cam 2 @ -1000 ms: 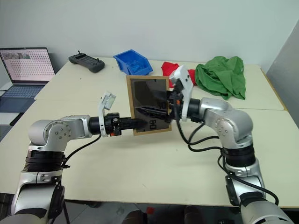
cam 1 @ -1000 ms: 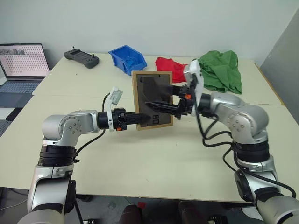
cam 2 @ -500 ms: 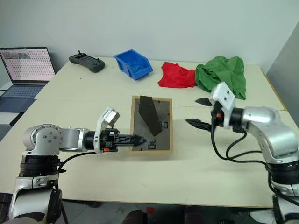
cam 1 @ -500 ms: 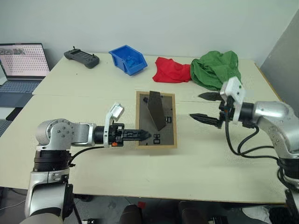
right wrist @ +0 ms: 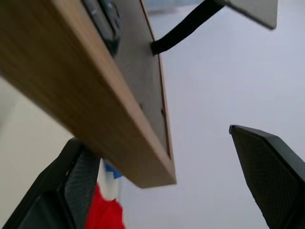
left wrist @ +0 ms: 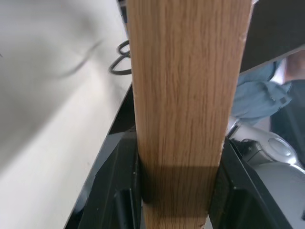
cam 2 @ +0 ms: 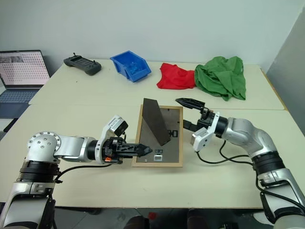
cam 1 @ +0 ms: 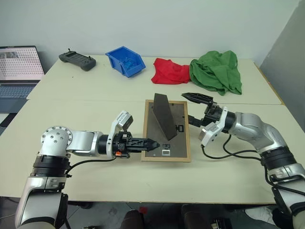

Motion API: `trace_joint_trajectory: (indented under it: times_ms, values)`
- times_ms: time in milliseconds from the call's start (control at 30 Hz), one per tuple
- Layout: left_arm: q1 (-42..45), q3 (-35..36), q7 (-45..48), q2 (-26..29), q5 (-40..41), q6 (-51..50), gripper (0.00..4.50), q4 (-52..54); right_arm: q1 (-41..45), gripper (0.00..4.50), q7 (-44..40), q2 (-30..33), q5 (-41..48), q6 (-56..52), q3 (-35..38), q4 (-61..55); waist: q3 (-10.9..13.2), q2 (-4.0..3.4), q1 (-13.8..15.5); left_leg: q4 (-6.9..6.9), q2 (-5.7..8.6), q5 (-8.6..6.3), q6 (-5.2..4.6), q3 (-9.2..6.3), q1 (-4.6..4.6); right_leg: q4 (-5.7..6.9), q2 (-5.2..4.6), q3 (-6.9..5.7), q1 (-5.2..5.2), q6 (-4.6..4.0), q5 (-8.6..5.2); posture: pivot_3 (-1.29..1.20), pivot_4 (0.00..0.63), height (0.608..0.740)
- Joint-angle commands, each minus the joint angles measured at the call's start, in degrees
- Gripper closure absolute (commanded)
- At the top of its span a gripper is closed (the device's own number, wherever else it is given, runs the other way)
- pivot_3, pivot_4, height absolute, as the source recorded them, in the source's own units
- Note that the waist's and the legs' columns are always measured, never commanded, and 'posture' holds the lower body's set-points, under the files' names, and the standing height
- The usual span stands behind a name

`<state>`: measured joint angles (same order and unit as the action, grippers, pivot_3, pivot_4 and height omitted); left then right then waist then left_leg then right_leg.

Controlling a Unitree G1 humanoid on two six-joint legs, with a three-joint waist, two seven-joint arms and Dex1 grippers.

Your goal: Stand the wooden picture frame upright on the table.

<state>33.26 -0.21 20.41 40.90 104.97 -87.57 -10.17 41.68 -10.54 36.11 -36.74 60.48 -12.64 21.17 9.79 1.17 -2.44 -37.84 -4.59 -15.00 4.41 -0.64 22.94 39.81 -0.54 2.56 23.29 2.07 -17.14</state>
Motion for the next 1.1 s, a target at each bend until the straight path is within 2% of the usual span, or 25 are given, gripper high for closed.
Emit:
trace_joint_trajectory:
  times_ms: [33,67,133,167,300,400,467,533,600,667,700,767,800,867,900,1000,1067,1100]
  values:
    - [-0.95,-1.71,-4.0,1.57,7.8,4.43,3.2,3.39,1.66,0.09,4.3,-0.77,-2.3,3.44,-0.19,-0.49,0.0,0.0,0.51,0.0,0.02,0.0,0.0,0.01,0.0,-0.01,-0.04,0.01,0.0,0.0,0.0,0.0,0.15,0.74]
    - [-1.27,-1.96,-4.24,1.67,8.03,4.92,3.2,3.91,1.67,0.09,4.62,-0.96,-2.73,4.21,-0.62,-0.6,0.0,0.0,0.66,0.0,0.05,0.0,0.0,0.03,-0.01,0.0,-0.06,0.0,-0.01,0.0,0.0,0.0,0.15,0.74]
    - [-1.6,-2.21,-4.25,1.84,8.03,5.53,3.2,4.59,1.59,0.47,4.81,-1.11,-2.64,5.25,-1.2,-0.72,0.0,0.0,0.78,-0.02,0.08,0.0,0.0,0.04,-0.01,0.0,-0.09,0.0,-0.03,0.0,0.0,0.0,0.15,0.74]
    - [-1.73,-2.24,-4.3,1.92,8.03,5.78,3.2,4.75,1.49,0.51,4.76,-1.08,-2.25,5.49,-1.36,-0.71,0.0,0.01,0.81,-0.03,0.09,0.0,0.0,0.03,0.0,-0.01,-0.09,-0.01,-0.03,0.0,0.0,0.0,0.15,0.74]
    - [-2.05,-2.26,-3.95,2.58,8.03,6.26,3.2,5.02,1.56,1.58,5.1,-0.66,-2.15,5.6,-1.18,-0.31,0.0,0.01,0.69,-0.03,0.09,0.0,0.0,0.03,-0.02,0.0,-0.09,-0.01,-0.03,0.0,0.0,0.0,0.15,0.74]
    - [-1.99,-2.38,-3.54,2.86,8.03,6.44,3.2,5.4,1.77,2.04,5.19,-0.52,-2.14,5.47,-0.98,0.22,0.0,0.01,0.65,-0.03,0.09,0.0,0.0,0.03,-0.02,0.01,-0.08,-0.01,-0.03,0.0,0.0,0.0,0.15,0.74]
    - [-1.93,-2.5,-3.37,2.9,8.03,6.54,3.2,5.29,1.88,2.57,5.28,-0.46,-2.14,5.44,-0.83,0.08,0.0,0.01,0.64,-0.03,0.09,0.0,0.0,0.03,-0.02,0.02,-0.08,-0.01,-0.03,0.0,0.0,0.0,0.15,0.74]
    - [-2.15,-2.58,-3.24,2.99,8.03,6.75,3.2,5.71,1.68,2.82,5.1,-0.41,-1.24,5.46,-0.67,-0.27,0.0,0.01,0.64,-0.03,0.09,0.0,0.0,0.04,-0.03,0.02,-0.08,0.0,-0.03,0.0,0.0,0.0,0.15,0.74]
    - [-2.46,-2.46,-3.44,3.17,8.03,7.33,3.2,6.59,1.41,2.85,4.84,-0.28,-0.53,5.52,-0.62,-0.59,0.0,0.01,0.63,-0.03,0.09,0.0,0.0,0.02,-0.02,0.02,-0.08,-0.01,-0.03,0.0,0.0,0.0,0.15,0.74]
    - [-2.94,-1.72,-4.06,3.12,8.03,8.62,2.51,7.23,1.1,2.85,4.43,-0.19,0.17,5.23,-0.63,-0.66,0.0,0.01,0.63,-0.03,0.09,0.0,0.0,0.02,-0.02,0.02,-0.08,-0.01,-0.03,0.0,0.0,0.0,0.15,0.74]
    - [-3.05,-1.13,-4.14,3.26,7.97,9.29,2.41,7.01,0.84,2.88,4.07,-0.08,0.91,5.22,-0.71,-0.68,0.0,0.01,0.64,-0.03,0.09,0.0,0.0,0.02,-0.02,0.02,-0.08,-0.01,-0.03,0.0,0.0,0.0,0.15,0.74]
    - [-2.29,0.72,-4.6,3.79,7.93,11.25,1.92,4.64,0.32,3.13,2.72,0.2,3.37,4.57,-0.95,-0.53,0.0,0.01,0.65,-0.03,0.09,0.0,0.0,0.02,-0.02,0.02,-0.09,-0.01,-0.04,0.0,0.0,0.0,0.15,0.74]
    - [-1.47,2.14,-4.98,4.22,7.55,12.52,1.81,2.63,0.07,3.13,1.99,0.46,4.74,4.25,-1.04,-0.41,0.0,0.01,0.65,-0.03,0.09,0.0,0.0,0.03,-0.02,0.03,-0.08,-0.01,-0.04,0.0,0.0,0.0,0.15,0.74]
    - [0.07,5.56,-6.31,5.21,7.03,15.47,1.29,-1.4,-0.54,3.13,-0.02,0.86,8.39,3.06,-1.19,0.15,0.01,0.01,0.65,-0.03,0.09,0.0,0.0,0.02,-0.03,0.04,-0.08,-0.02,-0.04,0.0,0.0,0.0,0.15,0.74]
    - [0.22,7.65,-6.84,6.05,6.17,16.83,0.99,-1.87,-0.85,3.13,-2.2,0.97,11.52,1.86,-1.82,0.89,0.01,0.01,0.65,-0.05,0.09,0.0,-0.01,0.01,-0.03,0.05,-0.08,-0.03,-0.04,0.0,0.0,0.0,0.15,0.74]
    - [-2.36,13.27,-8.19,8.62,2.56,20.03,0.51,2.54,-1.92,3.13,-12.05,-0.1,24.45,-6.19,-4.02,2.06,0.0,0.01,0.4,-0.02,0.07,-0.01,-0.02,0.03,-0.03,0.02,-0.08,-0.01,-0.04,0.0,0.0,0.0,0.15,0.74]
    - [-7.21,15.36,-8.15,11.1,-6.03,21.9,0.03,12.97,-2.63,3.14,-22.46,-3.29,37.17,-20.7,-4.26,0.38,0.01,0.01,0.22,0.0,0.03,-0.01,-0.02,0.03,-0.03,-0.01,-0.08,-0.02,-0.06,-0.01,0.0,0.0,0.15,0.74]
    - [-8.92,15.68,-8.0,11.72,-9.28,22.62,0.0,16.89,-2.77,3.14,-25.69,-4.29,40.88,-25.57,-3.91,-0.41,0.01,0.0,0.07,0.01,0.0,-0.01,-0.02,0.04,-0.04,-0.05,-0.08,-0.01,-0.07,-0.01,0.01,0.0,0.15,0.74]
